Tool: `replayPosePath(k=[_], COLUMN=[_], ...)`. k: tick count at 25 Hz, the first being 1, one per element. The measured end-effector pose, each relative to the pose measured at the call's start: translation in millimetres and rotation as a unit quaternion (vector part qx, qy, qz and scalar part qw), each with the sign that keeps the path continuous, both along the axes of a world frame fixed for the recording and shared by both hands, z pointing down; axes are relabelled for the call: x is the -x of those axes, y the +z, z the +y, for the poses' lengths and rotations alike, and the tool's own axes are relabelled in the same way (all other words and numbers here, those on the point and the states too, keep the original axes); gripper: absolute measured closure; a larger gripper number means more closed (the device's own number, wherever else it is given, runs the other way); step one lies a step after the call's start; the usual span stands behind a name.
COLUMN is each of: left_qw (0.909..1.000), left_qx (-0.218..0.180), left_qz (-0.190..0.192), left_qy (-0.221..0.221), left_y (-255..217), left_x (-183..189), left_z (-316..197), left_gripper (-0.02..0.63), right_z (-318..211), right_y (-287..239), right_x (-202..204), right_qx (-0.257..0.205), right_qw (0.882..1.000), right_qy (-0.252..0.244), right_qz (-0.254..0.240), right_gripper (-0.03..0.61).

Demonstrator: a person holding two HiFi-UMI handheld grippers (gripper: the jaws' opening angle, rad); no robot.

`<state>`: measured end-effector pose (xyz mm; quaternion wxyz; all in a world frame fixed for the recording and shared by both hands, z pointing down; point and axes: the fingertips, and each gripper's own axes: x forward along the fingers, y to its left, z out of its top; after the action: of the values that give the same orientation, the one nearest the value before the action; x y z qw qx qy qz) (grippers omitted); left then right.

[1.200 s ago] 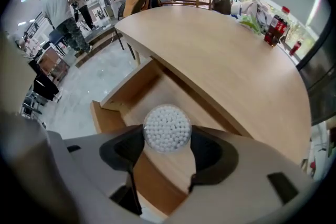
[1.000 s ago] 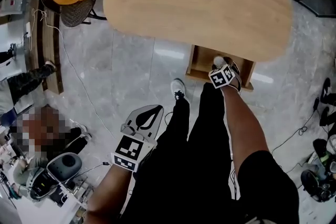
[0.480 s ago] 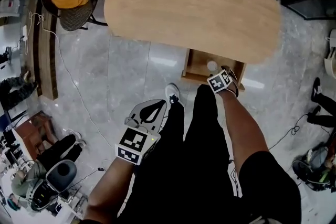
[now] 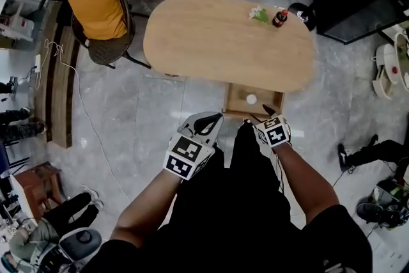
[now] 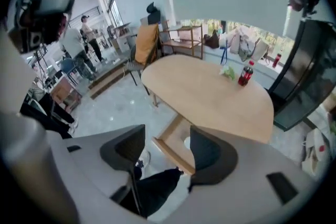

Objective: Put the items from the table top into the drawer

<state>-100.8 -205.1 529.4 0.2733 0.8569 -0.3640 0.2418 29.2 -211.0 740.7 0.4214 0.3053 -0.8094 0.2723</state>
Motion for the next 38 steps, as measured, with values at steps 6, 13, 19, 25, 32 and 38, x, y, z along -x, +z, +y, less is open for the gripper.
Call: replayPosePath(k=[6,13,19,25,32,38], left_qw=[0.9973,0.9891,0.9878,0.9911,0.9872,0.9886], left_qx=[-0.03,-0.071,-0.101,-0.102,-0.112,-0.118], left_qz=[0.021,0.04,0.056,0.07,0.114,0.09], left_qy=[0.063,0.123,0.104,0.05,-0.012,-0.025], left_y=[-49,-85,-113,-128,-162,-153], left_x=[-3,-25,-37,-53,-111,-142], left_z=[23,54,82,125,191,264], left_gripper=[0.612,0.612,0.612,0.612,0.612,0.612], right_z=[0,59,95,134,212,269], right_y=[-175,-296,-323,-375,-397,-367], right_x=[5,15,-9,-53,-107,-139], right_qx=[-0.126,-0.188,-0.228,-0.265,-0.268,-0.232], right_qw=[0.98,0.945,0.938,0.921,0.923,0.926], right_qy=[0.115,0.154,0.151,0.123,0.082,0.084], right_qz=[-0.101,-0.218,-0.214,-0.257,-0.264,-0.285], right_gripper=[0.548,0.575,0.575,0.575,0.577,0.577])
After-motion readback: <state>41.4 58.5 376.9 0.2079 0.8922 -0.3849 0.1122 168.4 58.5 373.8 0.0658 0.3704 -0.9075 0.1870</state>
